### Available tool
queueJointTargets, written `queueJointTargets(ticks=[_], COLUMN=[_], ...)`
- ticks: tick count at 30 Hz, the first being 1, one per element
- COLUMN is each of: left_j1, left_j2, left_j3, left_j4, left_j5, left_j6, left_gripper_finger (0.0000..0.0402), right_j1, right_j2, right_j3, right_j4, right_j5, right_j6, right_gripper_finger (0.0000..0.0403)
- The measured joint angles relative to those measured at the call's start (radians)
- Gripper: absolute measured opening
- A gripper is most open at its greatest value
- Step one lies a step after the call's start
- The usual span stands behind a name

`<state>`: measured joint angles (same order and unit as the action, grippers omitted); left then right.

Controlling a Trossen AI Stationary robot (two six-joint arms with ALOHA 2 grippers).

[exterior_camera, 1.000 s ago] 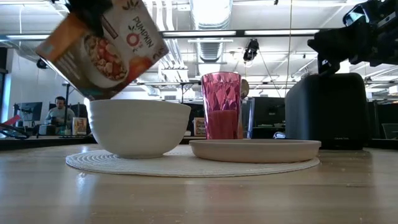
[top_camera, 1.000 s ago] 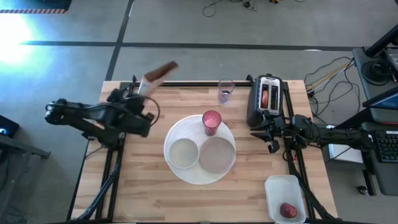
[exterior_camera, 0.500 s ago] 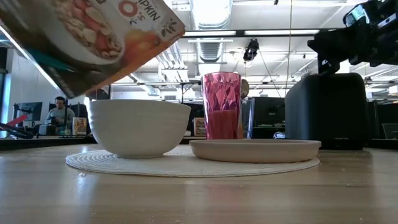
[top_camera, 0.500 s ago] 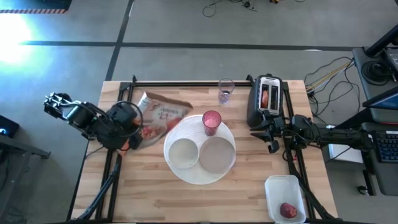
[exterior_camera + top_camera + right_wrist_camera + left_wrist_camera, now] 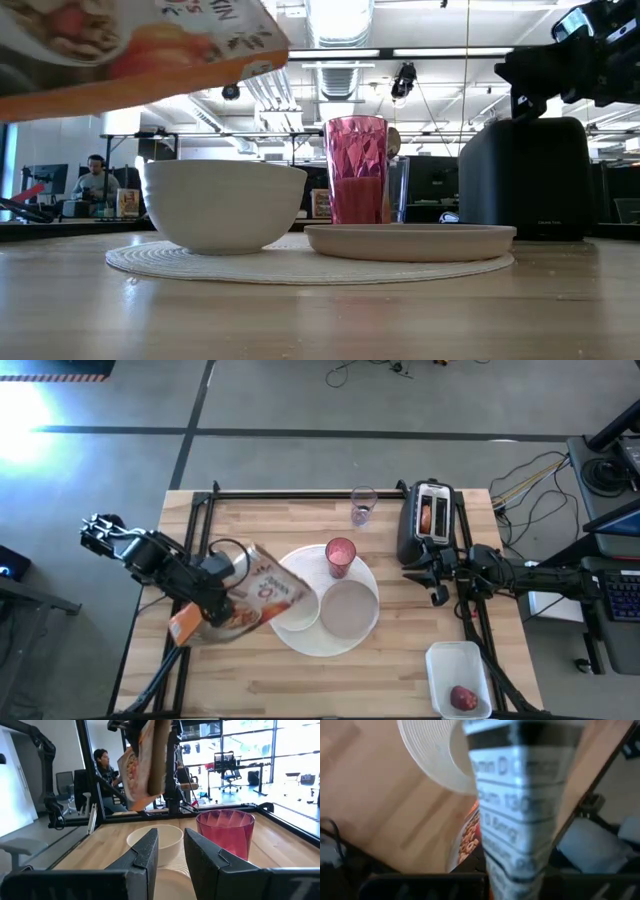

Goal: Arrange a breakfast setting
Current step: Pour the cereal from the orange cereal box into the white bowl

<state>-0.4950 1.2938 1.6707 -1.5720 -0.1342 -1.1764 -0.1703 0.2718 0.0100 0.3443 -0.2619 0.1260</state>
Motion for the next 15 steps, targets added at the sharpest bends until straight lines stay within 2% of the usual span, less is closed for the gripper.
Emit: queueJointTargets(ticks=[8, 15], left_j1=[0.016, 0.088], left_j2=[0.068, 0.088], left_j3=[0.017, 0.018], left_j4=[0.003, 0.001], left_j5=[0.166, 0.306], left_j6=[-0.001, -0.012], left_gripper_finger=[0.0000, 0.0000], right_j1=[0.000, 0.000], right_j2=[0.000, 0.000], right_j3=[0.000, 0.000], right_j4=[-0.001, -0.005], right_j5=[0.000, -0.001], right_j6=[-0.005, -0.023], right_gripper_finger=[0.0084, 0.0084])
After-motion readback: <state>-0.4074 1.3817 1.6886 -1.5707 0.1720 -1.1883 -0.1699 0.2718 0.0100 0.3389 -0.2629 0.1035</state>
